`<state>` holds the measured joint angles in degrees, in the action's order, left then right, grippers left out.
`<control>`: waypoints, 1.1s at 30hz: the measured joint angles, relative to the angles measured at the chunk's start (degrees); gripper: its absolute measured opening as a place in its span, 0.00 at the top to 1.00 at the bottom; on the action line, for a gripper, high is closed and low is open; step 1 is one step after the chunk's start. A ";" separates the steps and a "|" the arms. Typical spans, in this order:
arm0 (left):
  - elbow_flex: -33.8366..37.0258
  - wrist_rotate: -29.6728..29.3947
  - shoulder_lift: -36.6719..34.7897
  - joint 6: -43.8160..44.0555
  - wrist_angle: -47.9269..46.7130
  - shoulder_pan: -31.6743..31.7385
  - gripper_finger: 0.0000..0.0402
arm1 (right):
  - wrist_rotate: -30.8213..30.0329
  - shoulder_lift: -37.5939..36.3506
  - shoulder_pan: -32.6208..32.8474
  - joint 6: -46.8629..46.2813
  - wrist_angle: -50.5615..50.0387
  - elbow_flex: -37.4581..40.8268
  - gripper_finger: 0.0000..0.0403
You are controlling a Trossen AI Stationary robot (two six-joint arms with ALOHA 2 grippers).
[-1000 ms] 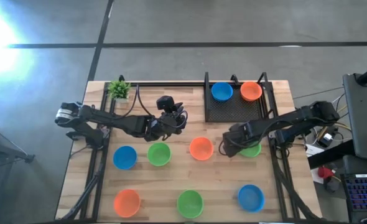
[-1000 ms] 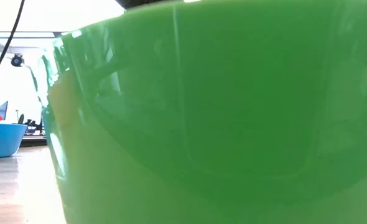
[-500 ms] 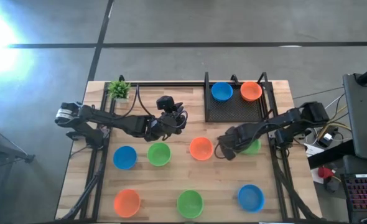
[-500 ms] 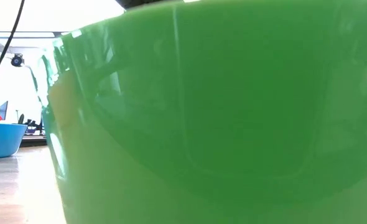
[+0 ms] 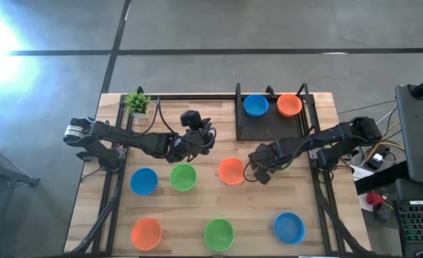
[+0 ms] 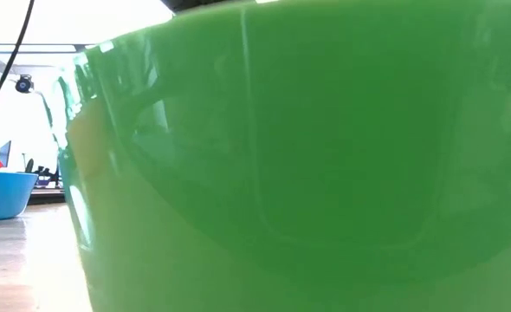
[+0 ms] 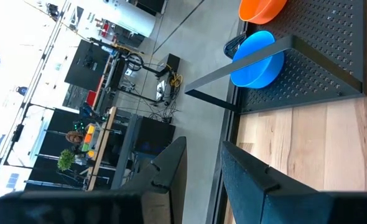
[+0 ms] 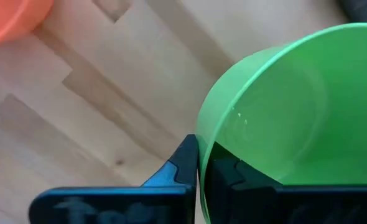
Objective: Pick & Place Mini bowls
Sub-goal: Put the top right green bowl on the shelf
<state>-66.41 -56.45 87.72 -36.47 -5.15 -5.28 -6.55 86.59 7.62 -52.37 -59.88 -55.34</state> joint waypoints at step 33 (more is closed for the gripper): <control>0.00 0.02 0.00 0.24 0.00 -0.02 0.74 | -9.92 0.10 -28.88 32.32 12.06 3.44 0.98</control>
<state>-66.41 -56.42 87.72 -36.23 -5.15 -5.30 -16.47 86.69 -21.26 -20.05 -47.82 -51.90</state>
